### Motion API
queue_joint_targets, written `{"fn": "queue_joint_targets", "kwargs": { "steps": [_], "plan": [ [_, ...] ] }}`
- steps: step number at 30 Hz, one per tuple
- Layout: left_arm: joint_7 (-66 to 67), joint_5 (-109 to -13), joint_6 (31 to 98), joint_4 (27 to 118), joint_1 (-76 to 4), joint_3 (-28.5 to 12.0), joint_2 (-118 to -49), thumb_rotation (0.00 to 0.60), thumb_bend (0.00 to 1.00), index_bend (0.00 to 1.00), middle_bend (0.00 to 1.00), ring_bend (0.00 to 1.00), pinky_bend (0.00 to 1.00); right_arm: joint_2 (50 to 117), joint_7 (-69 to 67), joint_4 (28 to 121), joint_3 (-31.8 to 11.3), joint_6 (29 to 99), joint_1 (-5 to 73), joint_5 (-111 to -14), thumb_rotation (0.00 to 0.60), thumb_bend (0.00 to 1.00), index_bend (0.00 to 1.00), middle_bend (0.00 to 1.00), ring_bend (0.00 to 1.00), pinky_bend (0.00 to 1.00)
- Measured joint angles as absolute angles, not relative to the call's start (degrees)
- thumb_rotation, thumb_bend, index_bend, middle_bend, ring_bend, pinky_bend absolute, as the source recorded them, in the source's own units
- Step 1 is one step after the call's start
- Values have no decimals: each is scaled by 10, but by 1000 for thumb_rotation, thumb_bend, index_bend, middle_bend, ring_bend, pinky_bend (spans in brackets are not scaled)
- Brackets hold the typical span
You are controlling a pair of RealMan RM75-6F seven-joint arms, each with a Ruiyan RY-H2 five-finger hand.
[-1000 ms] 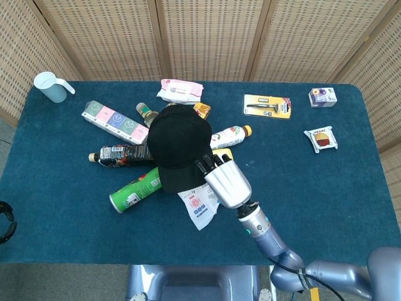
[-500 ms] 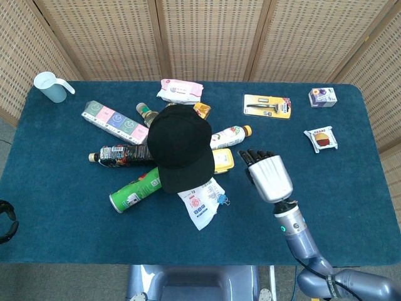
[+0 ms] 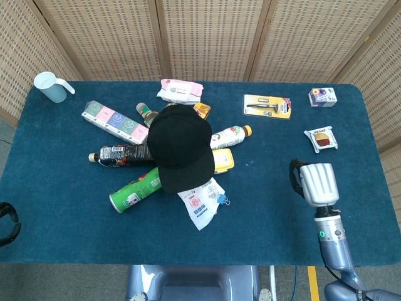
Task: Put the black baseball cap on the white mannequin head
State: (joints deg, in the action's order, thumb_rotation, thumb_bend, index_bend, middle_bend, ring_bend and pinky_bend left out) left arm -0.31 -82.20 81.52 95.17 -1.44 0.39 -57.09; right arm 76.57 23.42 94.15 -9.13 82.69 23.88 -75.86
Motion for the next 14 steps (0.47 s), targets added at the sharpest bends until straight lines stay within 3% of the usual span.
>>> {"fn": "queue_joint_targets", "kwargs": {
  "steps": [14],
  "plan": [
    [29, -833, 821, 954, -15, 8, -598, 600, 350, 550, 415, 289, 333, 744, 167, 910, -73, 829, 168, -720, 600, 493, 790, 815, 900, 945]
  ]
}}
